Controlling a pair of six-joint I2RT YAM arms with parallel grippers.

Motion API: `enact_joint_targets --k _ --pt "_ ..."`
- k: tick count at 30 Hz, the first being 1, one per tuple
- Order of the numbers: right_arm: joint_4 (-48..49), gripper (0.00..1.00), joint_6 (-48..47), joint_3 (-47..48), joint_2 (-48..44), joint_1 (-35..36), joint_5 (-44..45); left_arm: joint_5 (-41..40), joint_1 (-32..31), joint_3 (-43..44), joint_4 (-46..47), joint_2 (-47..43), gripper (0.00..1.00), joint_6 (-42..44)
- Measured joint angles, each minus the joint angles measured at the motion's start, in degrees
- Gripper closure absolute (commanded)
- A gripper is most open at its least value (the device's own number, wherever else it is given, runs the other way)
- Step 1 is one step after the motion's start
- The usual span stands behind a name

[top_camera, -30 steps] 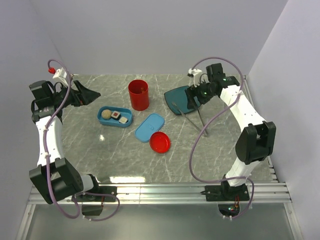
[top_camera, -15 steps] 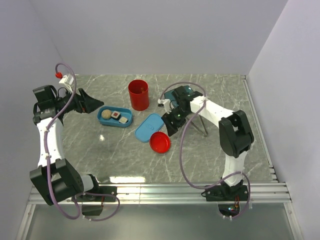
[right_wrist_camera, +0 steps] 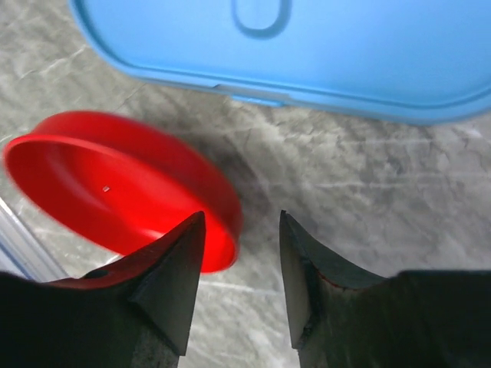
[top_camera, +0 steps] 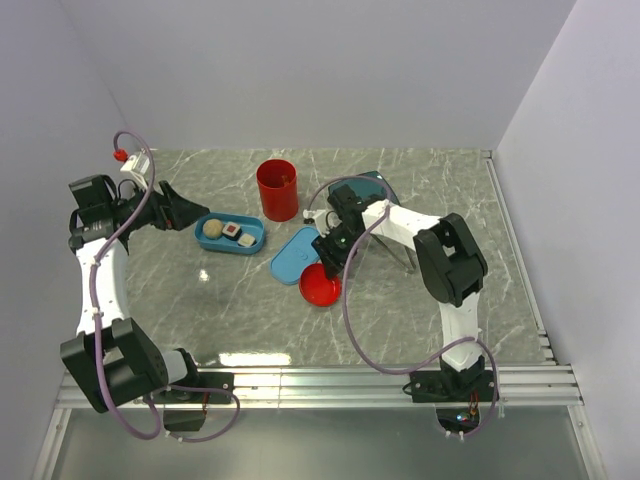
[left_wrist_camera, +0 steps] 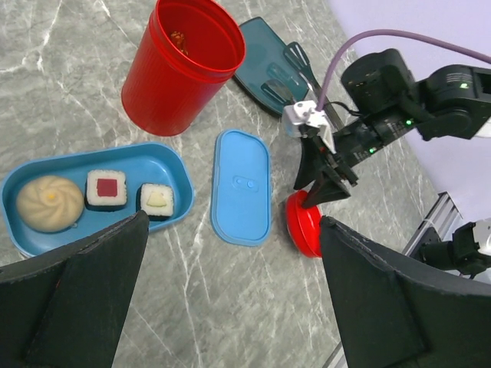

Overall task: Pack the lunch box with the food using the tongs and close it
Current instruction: Pick up the lid of the lunch box with the right arm, then pass the lid of the lunch box from the right arm to the left

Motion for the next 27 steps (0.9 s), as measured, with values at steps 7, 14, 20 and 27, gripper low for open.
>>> enact_joint_targets --k 7,14,20,27 --pt "2.4 0.88 0.7 -1.3 0.8 0.0 0.3 0.0 0.0 -0.6 1.0 -1.3 0.02 -1.2" --pt "1.0 1.00 1.9 -0.7 -0.5 -0.2 -4.9 0.1 0.0 -2.4 4.7 -2.2 0.02 -3.3" --pt "-0.4 1.00 8.9 9.6 -2.8 -1.3 -19.3 1.6 -0.5 -6.1 14.4 -6.8 0.02 -8.9" --pt "16.7 1.00 32.3 13.0 -8.3 -3.7 -37.5 2.2 -3.6 -9.8 35.3 -13.6 0.04 -20.1"
